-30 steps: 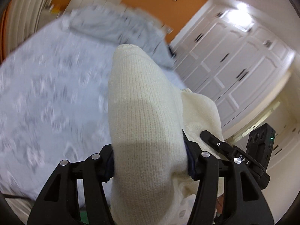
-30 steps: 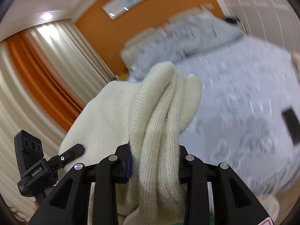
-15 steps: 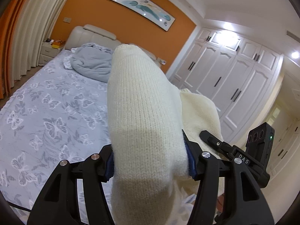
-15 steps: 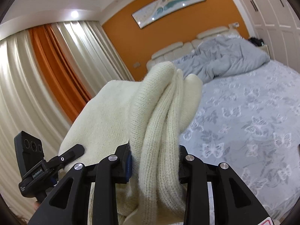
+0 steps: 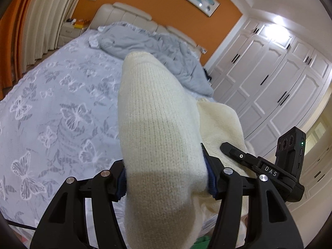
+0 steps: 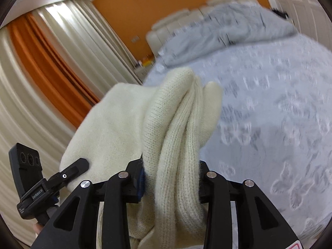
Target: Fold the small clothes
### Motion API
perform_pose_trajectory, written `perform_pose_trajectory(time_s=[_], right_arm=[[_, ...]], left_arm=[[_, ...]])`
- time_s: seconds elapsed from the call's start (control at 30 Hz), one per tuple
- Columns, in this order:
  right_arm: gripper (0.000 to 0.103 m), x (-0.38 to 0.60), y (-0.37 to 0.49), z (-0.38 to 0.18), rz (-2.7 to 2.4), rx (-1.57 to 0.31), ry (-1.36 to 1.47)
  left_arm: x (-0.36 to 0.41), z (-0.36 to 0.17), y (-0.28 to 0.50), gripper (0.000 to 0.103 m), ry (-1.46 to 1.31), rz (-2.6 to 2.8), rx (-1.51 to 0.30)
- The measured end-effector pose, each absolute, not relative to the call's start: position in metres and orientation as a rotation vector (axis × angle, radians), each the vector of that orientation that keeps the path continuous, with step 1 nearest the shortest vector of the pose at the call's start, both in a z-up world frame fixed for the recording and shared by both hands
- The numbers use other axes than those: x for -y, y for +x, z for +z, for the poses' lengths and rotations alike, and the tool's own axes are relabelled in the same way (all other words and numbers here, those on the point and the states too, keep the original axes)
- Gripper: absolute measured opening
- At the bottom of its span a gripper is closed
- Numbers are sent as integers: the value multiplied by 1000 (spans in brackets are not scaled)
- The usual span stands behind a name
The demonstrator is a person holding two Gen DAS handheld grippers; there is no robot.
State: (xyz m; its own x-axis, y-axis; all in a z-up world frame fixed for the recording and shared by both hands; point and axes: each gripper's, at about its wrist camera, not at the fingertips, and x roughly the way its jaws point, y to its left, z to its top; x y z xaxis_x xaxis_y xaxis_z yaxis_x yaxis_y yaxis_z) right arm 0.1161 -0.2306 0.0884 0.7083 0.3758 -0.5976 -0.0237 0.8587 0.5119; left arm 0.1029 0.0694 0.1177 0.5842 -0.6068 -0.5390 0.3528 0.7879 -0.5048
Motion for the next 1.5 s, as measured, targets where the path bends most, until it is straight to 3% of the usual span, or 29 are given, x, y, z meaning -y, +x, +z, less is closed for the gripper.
perform_pose_trajectory(time_s=[0.1, 0.17, 0.23, 0.33, 0.4, 0.43, 0.47, 0.67, 0.73, 0.8, 0.83, 0.87, 0.9, 0.97, 1.03, 1.07, 1.1, 1.13, 1.17, 1.23, 1.33, 1.5], right_arm=[[44, 236, 132, 8, 145, -899, 506], [44, 248, 122, -39, 4, -979, 493], [44, 259, 103, -51, -44, -984, 526], [40, 263, 69, -37, 6, -928, 585], [24, 251, 65, -26, 56, -911, 540], [10, 242, 67, -22, 85, -910, 514], [5, 230, 70, -20, 126, -919, 485], [5, 205, 99, -72, 94, -1102, 333], [0, 221, 106, -97, -6, -1161, 312], [0, 238, 101, -95, 19, -1158, 458], [4, 240, 97, -87, 31, -1148, 496], [15, 239, 93, -75, 70, -1122, 508], [18, 235, 90, -67, 98, -1108, 504], [44, 226, 85, -57, 162, -1103, 499], [60, 217, 88, -61, 167, -1126, 474], [60, 212, 91, -70, 156, -1153, 444], [58, 208, 94, -79, 148, -1179, 427], [28, 205, 96, -86, 152, -1200, 421], [22, 201, 100, -89, 184, -1215, 432], [18, 200, 99, -67, 175, -1149, 428], [17, 211, 98, -27, 165, -1021, 389], [20, 215, 118, -100, 101, -1201, 288]], left_arm=[[-70, 49, 123, 68, -370, -515, -896], [-72, 0, 131, 66, -355, -443, -996], [-81, -39, 124, 59, -314, -356, -1077], [-100, -34, 95, 60, -363, -371, -1037], [-102, -20, 81, 61, -373, -381, -989], [-98, -12, 75, 61, -363, -382, -969], [-92, -6, 73, 61, -346, -385, -954], [-48, -25, 75, 63, -184, -389, -1019], [-45, -44, 80, 62, -158, -368, -1069], [-46, -57, 81, 62, -155, -358, -1098], [-48, -56, 79, 62, -158, -354, -1087], [-51, -55, 78, 63, -161, -354, -1079], [-53, -53, 76, 63, -162, -352, -1078], [-59, -53, 73, 63, -175, -350, -1085], [-66, -54, 68, 63, -189, -353, -1084], [-70, -57, 66, 63, -192, -343, -1090], [-73, -61, 64, 63, -192, -334, -1102], [-77, -68, 64, 62, -192, -317, -1121], [-80, -75, 64, 60, -194, -308, -1140], [-85, -85, 68, 54, -209, -303, -1166], [-94, -90, 70, 54, -250, -304, -1178], [-74, -94, 70, 56, -155, -307, -1184]])
